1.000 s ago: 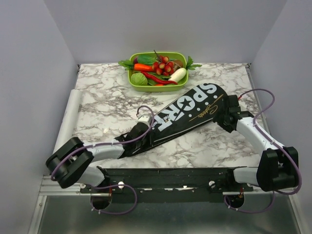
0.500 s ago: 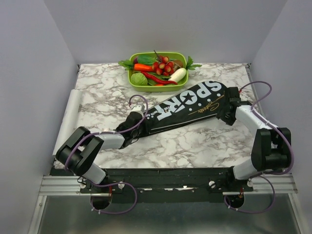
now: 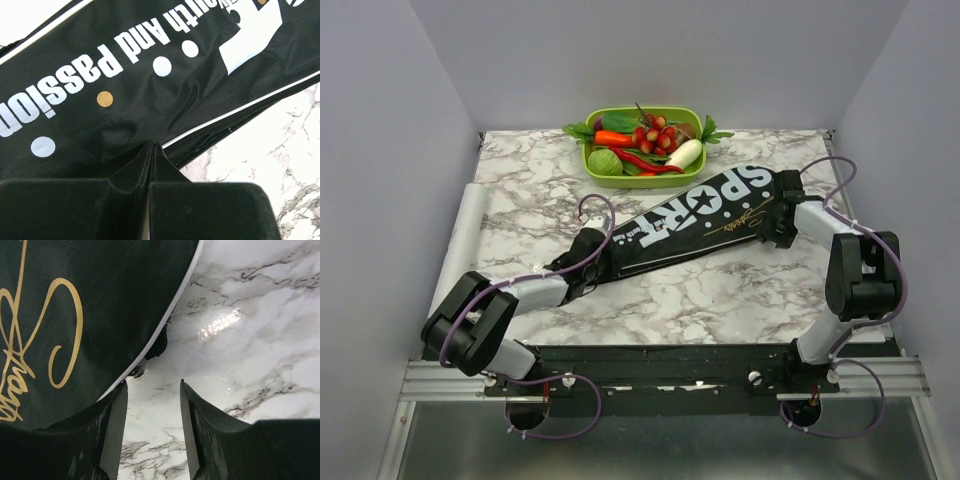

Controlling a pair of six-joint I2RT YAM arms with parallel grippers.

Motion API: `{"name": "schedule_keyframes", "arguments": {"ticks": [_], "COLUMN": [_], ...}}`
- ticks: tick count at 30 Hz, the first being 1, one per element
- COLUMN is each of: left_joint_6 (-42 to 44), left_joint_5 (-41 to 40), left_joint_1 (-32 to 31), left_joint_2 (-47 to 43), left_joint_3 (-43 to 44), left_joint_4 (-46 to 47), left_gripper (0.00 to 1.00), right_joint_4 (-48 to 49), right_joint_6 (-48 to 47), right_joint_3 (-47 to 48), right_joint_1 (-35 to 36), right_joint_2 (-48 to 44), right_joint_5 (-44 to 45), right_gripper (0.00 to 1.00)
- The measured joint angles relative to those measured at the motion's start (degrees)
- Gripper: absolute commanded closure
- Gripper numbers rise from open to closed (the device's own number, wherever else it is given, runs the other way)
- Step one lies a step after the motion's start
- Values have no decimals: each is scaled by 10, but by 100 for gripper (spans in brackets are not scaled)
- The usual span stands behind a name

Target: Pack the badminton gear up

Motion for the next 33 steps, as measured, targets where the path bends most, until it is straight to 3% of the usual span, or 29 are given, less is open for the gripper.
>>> {"name": "schedule_keyframes", "arguments": {"ticks": [11, 19, 24, 33], "left_joint_6": [6, 18, 21, 26], "left_joint_5": [0, 0, 0, 0], "left_joint_1": [1, 2, 4, 4], "left_joint_2": [-8, -42, -64, -108], "left_joint_3": [0, -5, -11, -32], "left_joint_4": [-15, -43, -52, -60], "left_gripper": [95, 95, 95, 94], "right_joint_4": [9, 3, -1, -3], "right_joint_6": [-34, -58, -94, -159], "right_joint_3": [22, 64, 78, 93], "right_joint_1": [0, 0, -1, -5], "right_joint_2": [44, 72, 83, 95], "right_joint_5": [-23, -29, -43, -108], "right_gripper": [66, 65, 59, 59]}}
